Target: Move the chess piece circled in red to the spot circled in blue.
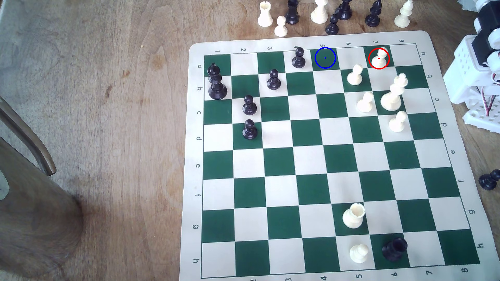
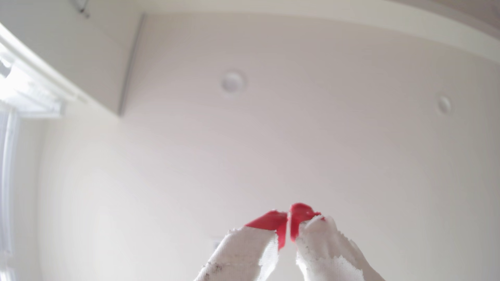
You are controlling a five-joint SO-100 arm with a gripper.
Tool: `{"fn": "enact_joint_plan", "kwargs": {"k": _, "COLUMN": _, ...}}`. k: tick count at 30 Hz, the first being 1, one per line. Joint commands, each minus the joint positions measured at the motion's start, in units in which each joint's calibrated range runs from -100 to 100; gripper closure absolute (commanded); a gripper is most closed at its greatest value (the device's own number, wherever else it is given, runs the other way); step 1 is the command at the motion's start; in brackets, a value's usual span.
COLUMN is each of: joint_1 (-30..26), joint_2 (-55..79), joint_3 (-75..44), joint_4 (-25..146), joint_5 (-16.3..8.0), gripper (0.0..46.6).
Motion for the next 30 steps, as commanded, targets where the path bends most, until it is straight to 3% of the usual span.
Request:
{"fn": "enact_joint_plan", "kwargs": {"k": 1, "joint_1": 0.9, "joint_2": 0.3, "joint_3": 1.0, "joint_4": -2.1, "joint_5": 0.3, "gripper": 46.4}}
{"fn": "enact_joint_plan", "kwargs": {"k": 6, "joint_1": 1.4, "joint_2": 0.3, "joint_3": -6.5, "joint_4": 12.1, "joint_5": 0.3, "gripper": 46.4}}
{"fn": "enact_joint_plan", "kwargs": {"k": 11, "joint_1": 5.2, "joint_2": 0.3, "joint_3": -23.8, "joint_4": 41.5, "joint_5": 0.0, "gripper": 46.4}}
{"fn": "enact_joint_plan", "kwargs": {"k": 18, "joint_1": 7.5, "joint_2": 0.3, "joint_3": -31.8, "joint_4": 59.4, "joint_5": 0.0, "gripper": 46.4}}
{"fn": "enact_joint_plan", "kwargs": {"k": 30, "joint_1": 17.7, "joint_2": 0.3, "joint_3": -50.2, "joint_4": 102.4, "joint_5": 0.2, "gripper": 46.4}}
